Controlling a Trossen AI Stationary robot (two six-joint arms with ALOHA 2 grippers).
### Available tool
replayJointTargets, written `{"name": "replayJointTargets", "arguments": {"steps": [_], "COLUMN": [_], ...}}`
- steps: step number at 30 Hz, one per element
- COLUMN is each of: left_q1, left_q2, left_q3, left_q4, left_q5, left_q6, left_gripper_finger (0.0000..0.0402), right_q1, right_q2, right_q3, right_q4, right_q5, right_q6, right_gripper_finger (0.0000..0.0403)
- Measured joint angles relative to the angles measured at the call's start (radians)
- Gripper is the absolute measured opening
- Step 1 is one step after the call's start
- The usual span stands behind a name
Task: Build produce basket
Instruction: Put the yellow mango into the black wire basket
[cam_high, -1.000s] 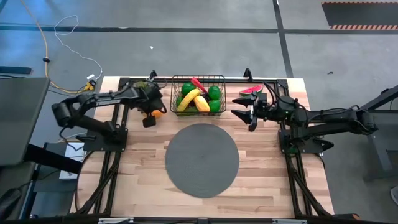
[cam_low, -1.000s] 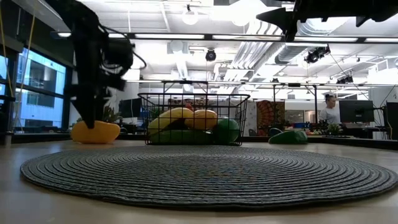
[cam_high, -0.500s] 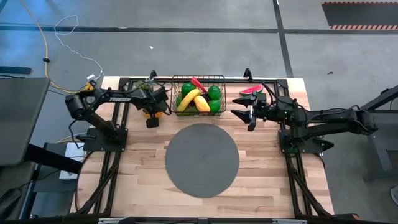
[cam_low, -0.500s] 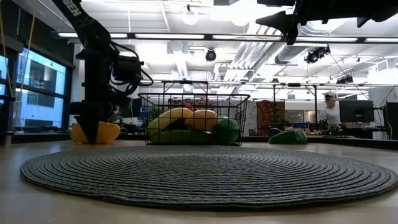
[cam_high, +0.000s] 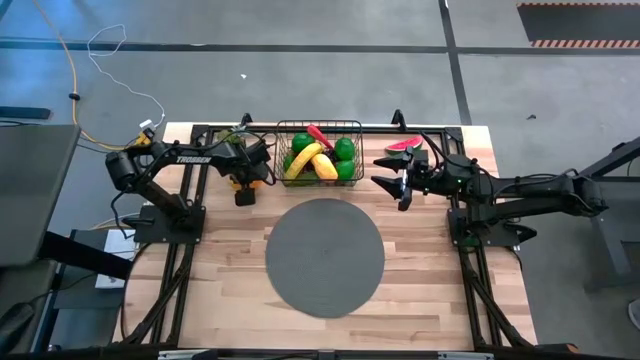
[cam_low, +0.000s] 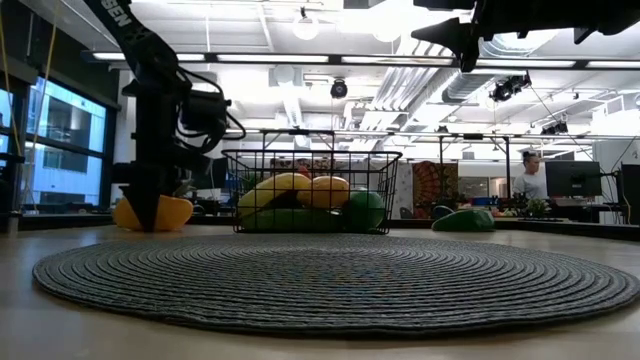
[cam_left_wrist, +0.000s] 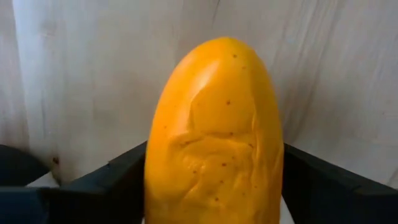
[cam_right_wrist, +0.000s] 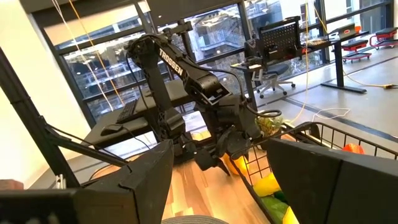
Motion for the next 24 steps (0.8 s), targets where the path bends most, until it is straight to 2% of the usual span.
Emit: {"name": "replayJointTargets", "arguments": {"steps": [5,9,16,24], "left_q1": [0.0,0.0,-0.004,-0.004], "left_q2": [0.0,-0.005,-0.037,-0.083], "left_q3": [0.0,-0.001,0.018,0.091], "left_q4": [-0.002,-0.004,-0.006,-0.025], "left_q5": [0.013,0.007,-0.049,-0.057], "left_q6": [-0.013,-0.038,-0.058,-0.057], "left_gripper_finger": [0.0242,0.0219,0.0221,0.0222], "right_q1": [0.0,0.0,0.0,0.0], "right_q2": [0.0,0.0,0.0,0.0], "right_q3": [0.0,0.0,0.0,0.0], "right_q4": [0.0,0.0,0.0,0.0], "right_q5": [0.0,0.0,0.0,0.0], "right_q6": [0.0,0.0,0.0,0.0], "right_gripper_finger": [0.0243,0.0243,0.0243,0.0243]}}
